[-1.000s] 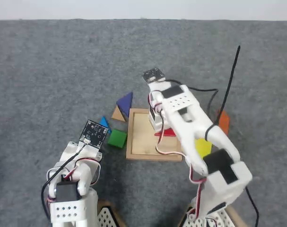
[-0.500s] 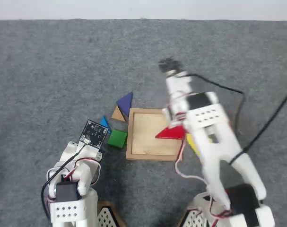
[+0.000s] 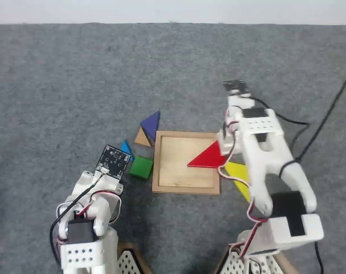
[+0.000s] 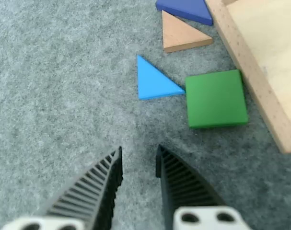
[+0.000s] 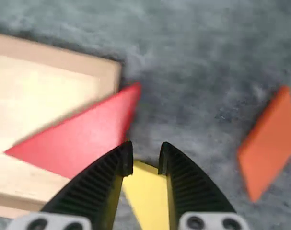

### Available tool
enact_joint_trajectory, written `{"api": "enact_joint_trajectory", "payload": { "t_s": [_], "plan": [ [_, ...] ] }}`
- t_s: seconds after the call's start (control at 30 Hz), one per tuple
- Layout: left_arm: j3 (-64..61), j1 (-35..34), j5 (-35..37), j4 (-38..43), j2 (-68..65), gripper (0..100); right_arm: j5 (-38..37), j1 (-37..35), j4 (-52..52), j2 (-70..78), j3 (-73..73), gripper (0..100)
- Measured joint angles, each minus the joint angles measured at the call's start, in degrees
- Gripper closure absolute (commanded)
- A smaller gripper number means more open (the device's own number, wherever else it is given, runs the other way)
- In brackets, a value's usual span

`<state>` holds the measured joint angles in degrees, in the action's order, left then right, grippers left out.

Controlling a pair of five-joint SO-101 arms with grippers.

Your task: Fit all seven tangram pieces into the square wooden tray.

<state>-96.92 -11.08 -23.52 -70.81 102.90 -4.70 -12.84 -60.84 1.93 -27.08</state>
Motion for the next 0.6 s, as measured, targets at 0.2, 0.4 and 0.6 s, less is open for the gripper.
{"api": "enact_joint_trajectory", "payload": {
  "t_s": [0.2, 0.4, 0.6],
  "plan": [
    [0.00, 0.00, 0.00, 0.00, 0.00, 89, 0.00, -8.18, 0.35, 1.76, 0.00, 89.4],
    [0.00, 0.00, 0.00, 0.00, 0.00, 89, 0.00, -10.37, 0.35, 4.31, 2.55, 89.4],
    [0.00, 0.00, 0.00, 0.00, 0.00, 89, 1.41, -6.68, 0.35, 4.31, 2.55, 89.4]
  ]
}}
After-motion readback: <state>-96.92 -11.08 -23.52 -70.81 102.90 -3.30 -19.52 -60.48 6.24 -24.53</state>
